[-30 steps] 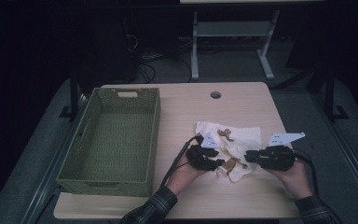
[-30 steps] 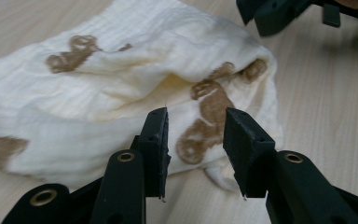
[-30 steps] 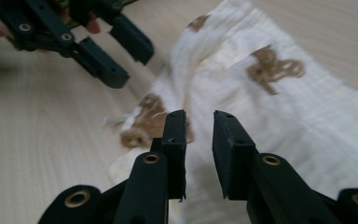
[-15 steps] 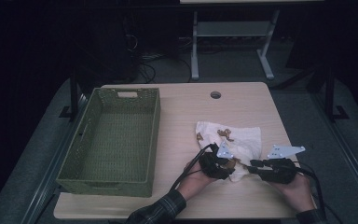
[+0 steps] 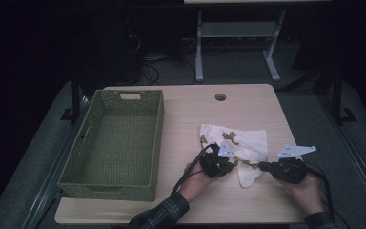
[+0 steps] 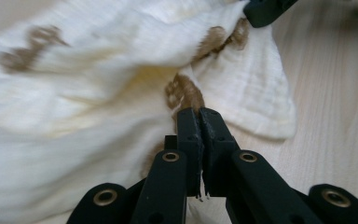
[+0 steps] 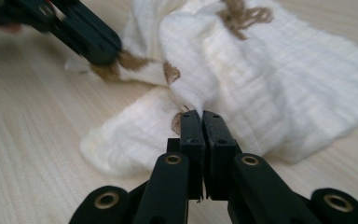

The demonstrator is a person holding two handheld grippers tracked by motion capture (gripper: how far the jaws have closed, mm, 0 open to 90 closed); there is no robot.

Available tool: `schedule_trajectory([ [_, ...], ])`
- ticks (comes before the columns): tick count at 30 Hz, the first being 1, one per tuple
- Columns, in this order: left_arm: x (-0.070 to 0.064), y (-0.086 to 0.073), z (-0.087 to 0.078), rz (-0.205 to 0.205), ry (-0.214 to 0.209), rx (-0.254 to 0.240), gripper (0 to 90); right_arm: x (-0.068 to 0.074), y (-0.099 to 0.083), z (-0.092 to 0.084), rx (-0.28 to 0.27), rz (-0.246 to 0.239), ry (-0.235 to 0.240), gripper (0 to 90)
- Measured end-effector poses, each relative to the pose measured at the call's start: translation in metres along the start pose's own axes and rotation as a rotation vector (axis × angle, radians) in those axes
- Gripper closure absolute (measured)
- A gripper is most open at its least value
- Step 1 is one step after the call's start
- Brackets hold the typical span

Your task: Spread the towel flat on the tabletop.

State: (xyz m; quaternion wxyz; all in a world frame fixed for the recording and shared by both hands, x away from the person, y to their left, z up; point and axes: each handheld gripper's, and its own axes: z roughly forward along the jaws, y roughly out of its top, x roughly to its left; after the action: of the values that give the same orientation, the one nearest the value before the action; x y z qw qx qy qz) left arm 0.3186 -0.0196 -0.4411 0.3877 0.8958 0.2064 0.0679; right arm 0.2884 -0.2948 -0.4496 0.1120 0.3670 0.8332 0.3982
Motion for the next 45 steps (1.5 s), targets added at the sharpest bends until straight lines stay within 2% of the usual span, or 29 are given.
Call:
schedule_trajectory([
  [6,0.015,-0.002,-0.032,-0.058,0.037,-0.032,86.8,-0.014,0.0,-0.01,-0.026,0.005,-0.036,87.5],
  [12,0.024,-0.012,-0.053,-0.101,0.078,-0.026,86.8,-0.03,0.0,-0.017,-0.03,0.006,-0.074,87.8],
  [17,0.036,-0.02,-0.052,-0.142,0.122,0.004,86.7,-0.042,0.001,-0.006,0.001,0.018,-0.075,88.0],
  [19,0.043,-0.023,-0.048,-0.162,0.159,0.011,86.7,-0.048,0.001,0.001,0.017,0.012,-0.081,88.2],
  [22,0.049,-0.026,-0.04,-0.187,0.177,0.028,86.6,-0.058,0.003,0.011,0.035,0.017,-0.08,88.2],
  [24,0.052,-0.028,-0.033,-0.169,0.19,0.054,86.5,-0.061,0.003,0.016,0.046,0.026,-0.08,88.2],
  [27,0.056,-0.032,-0.023,-0.167,0.208,0.078,84.7,-0.062,0.002,0.021,0.054,0.03,-0.076,88.0],
  [30,0.057,-0.033,-0.024,-0.174,0.212,0.078,78.7,-0.062,0.002,0.018,0.04,0.043,-0.073,81.4],
  [33,0.05,-0.029,-0.035,-0.157,0.21,0.043,72.9,-0.061,0.003,0.01,0.007,0.048,-0.068,74.4],
  [36,0.039,-0.026,-0.047,-0.147,0.176,0.013,71.4,-0.057,0.003,-0.003,-0.028,0.038,-0.073,70.7],
  [38,0.03,-0.025,-0.05,-0.13,0.157,0.011,70.7,-0.053,0.002,-0.01,-0.041,0.038,-0.066,70.1],
  [42,0.021,-0.03,-0.043,-0.092,0.153,0.064,68.7,-0.043,-0.004,-0.019,-0.027,0.019,-0.034,70.1],
  [45,0.021,-0.035,-0.033,-0.1,0.145,0.094,67.5,-0.033,-0.009,-0.02,-0.01,0.014,-0.01,69.4],
])
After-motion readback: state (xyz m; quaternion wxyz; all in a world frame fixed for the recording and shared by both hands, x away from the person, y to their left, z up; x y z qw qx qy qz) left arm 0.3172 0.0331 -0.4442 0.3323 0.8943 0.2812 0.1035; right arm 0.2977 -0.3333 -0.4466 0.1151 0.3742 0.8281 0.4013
